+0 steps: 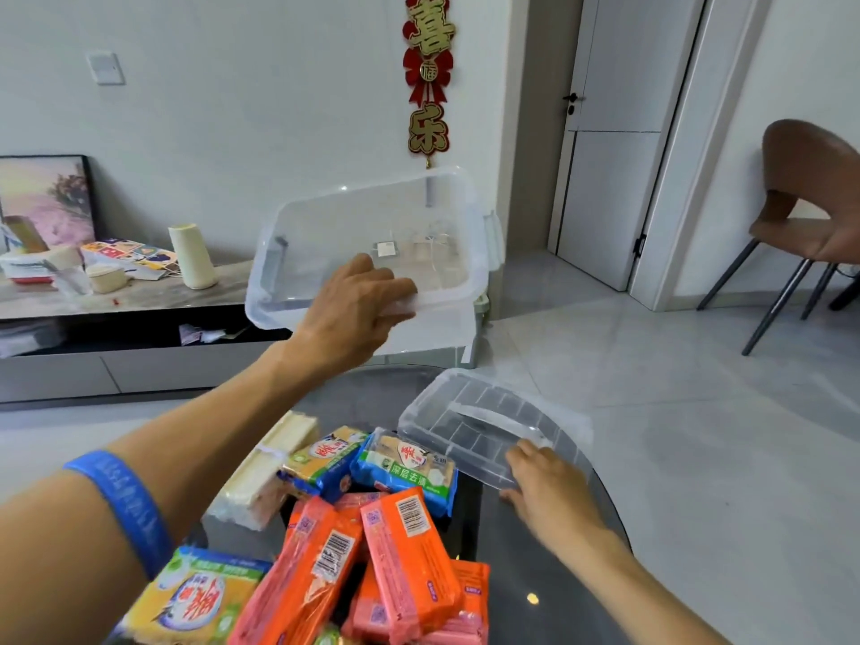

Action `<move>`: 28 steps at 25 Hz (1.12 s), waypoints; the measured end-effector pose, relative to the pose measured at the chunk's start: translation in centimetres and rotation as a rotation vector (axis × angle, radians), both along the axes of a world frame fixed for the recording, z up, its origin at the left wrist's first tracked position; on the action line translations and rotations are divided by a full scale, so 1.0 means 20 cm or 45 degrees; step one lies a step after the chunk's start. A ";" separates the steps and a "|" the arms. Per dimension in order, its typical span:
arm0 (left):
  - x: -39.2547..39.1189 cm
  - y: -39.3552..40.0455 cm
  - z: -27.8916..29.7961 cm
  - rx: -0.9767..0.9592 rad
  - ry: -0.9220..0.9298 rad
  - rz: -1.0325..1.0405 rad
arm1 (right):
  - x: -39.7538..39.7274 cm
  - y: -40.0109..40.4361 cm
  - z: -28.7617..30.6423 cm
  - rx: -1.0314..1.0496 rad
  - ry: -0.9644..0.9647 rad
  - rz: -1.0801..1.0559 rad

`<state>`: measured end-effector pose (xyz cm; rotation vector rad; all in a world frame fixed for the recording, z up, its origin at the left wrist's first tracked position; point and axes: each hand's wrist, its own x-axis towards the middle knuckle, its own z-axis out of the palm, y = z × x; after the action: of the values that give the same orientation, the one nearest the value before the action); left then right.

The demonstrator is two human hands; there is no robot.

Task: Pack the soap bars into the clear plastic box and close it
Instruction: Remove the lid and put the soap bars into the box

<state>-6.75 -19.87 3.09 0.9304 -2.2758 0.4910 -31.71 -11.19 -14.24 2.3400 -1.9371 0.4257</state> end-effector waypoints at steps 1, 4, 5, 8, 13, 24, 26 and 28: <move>-0.03 0.00 -0.01 0.046 -0.031 -0.055 | 0.00 -0.01 0.00 0.042 -0.039 0.025; -0.18 -0.01 -0.10 0.225 -0.120 -0.184 | -0.04 0.01 0.02 0.088 -0.022 0.091; -0.24 -0.01 -0.15 0.290 -0.143 -0.197 | -0.04 0.04 0.03 0.085 0.071 0.094; -0.42 0.00 -0.31 0.415 -0.246 -0.228 | -0.03 0.15 0.03 0.059 0.270 0.007; -0.56 0.00 -0.35 0.467 -0.252 -0.312 | -0.05 0.22 -0.04 0.077 0.186 -0.043; -0.56 -0.02 -0.37 0.613 -0.276 -0.213 | -0.06 0.23 -0.07 0.002 0.047 -0.031; -0.54 0.00 -0.35 0.650 -0.281 -0.149 | -0.06 0.22 -0.08 -0.002 0.042 -0.032; -0.46 0.07 -0.31 0.690 -0.173 -0.131 | -0.07 0.22 -0.06 0.014 0.029 -0.006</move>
<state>-15.90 -18.54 -3.12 1.0467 -2.6231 -0.1258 -33.08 -6.81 -15.50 2.3358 -1.9399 0.3879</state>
